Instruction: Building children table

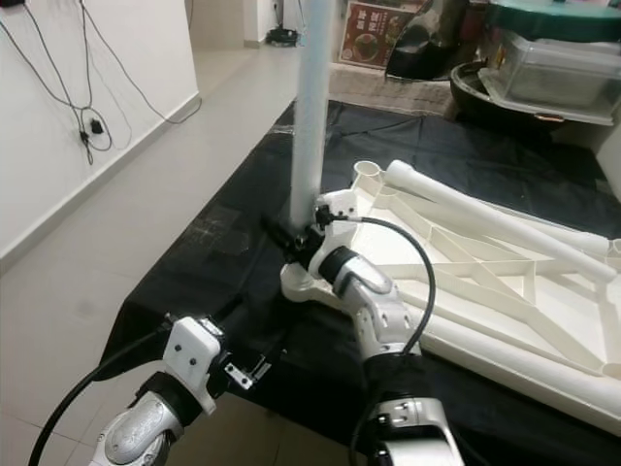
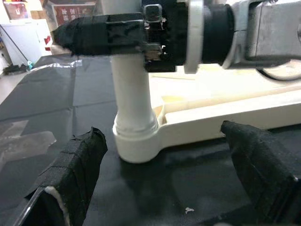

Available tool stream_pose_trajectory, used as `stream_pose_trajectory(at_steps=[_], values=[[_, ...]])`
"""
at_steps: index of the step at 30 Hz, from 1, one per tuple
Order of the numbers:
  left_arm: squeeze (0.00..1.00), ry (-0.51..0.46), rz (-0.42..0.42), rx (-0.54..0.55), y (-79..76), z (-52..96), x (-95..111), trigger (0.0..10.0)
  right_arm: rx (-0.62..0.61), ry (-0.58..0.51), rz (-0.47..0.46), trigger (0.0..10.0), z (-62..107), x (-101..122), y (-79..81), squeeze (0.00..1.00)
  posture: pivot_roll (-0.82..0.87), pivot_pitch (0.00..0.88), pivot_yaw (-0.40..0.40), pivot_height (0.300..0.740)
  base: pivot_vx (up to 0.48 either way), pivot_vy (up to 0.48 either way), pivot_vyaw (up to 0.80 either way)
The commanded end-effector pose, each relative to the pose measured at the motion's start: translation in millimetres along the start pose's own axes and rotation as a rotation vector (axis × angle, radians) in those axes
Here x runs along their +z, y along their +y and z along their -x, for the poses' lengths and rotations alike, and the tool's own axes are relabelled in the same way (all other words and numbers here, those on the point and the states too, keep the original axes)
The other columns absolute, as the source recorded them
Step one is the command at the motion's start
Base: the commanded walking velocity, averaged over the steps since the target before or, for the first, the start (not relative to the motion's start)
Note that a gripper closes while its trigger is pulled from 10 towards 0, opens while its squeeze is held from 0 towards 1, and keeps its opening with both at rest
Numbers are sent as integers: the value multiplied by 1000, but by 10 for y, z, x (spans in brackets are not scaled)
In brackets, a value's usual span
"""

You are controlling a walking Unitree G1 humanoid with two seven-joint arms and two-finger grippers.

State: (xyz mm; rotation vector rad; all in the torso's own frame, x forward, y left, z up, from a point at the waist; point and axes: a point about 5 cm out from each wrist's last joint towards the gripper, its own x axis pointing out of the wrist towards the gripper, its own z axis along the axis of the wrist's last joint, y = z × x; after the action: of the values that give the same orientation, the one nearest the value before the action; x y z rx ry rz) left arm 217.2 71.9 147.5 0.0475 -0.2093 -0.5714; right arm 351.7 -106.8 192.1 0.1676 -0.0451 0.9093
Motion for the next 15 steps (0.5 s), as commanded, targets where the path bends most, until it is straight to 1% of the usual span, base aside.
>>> stream_pose_trajectory(at_steps=[1,2,3,5,6,7,8,9,10,11,12,13,15], values=[[0,25,9,-9,-20,13,-43,10000,146,47,-34,10000,-92,-83,137,0,111,98,-59,740,0,0,0],[0,25,9,-9,-20,13,-43,10000,146,47,-34,10000,-92,-83,137,0,111,98,-59,740,0,0,0],[0,25,9,-9,-20,13,-43,10000,243,70,-41,10000,-116,-87,166,0,113,99,-58,740,0,0,0],[0,25,9,-9,-20,13,-43,10000,243,70,-41,10000,-116,-87,166,0,113,99,-58,740,0,0,0],[0,26,11,-8,-22,13,-43,10000,316,87,-40,10000,-153,-86,185,0,126,99,-62,740,0,0,0],[0,26,11,-8,-22,13,-43,10000,316,87,-40,10000,-153,-86,185,0,126,99,-62,740,0,0,0],[0,26,11,-7,-24,15,-41,10000,375,90,-46,10000,-201,-76,208,0,132,100,-65,740,0,0,0],[0,26,11,-7,-24,15,-41,10000,375,90,-46,10000,-201,-76,208,0,132,100,-65,740,0,0,0],[0,25,8,-8,-26,14,-37,10000,434,96,-57,706,-232,-80,237,0,133,100,-66,740,0,0,0],[0,26,7,-7,-26,17,-36,10000,485,114,-54,0,-240,-104,265,0,134,100,-64,740,0,0,0],[0,26,7,-7,-26,17,-36,10000,485,114,-54,0,-240,-104,265,0,134,100,-64,740,0,0,0],[0,25,7,-5,-23,21,-34,10000,495,127,-34,0,-245,-130,277,0,132,102,-62,740,0,0,0],[0,25,7,-5,-23,21,-34,10000,495,127,-34,0,-245,-130,277,0,132,102,-62,740,0,0,0]])
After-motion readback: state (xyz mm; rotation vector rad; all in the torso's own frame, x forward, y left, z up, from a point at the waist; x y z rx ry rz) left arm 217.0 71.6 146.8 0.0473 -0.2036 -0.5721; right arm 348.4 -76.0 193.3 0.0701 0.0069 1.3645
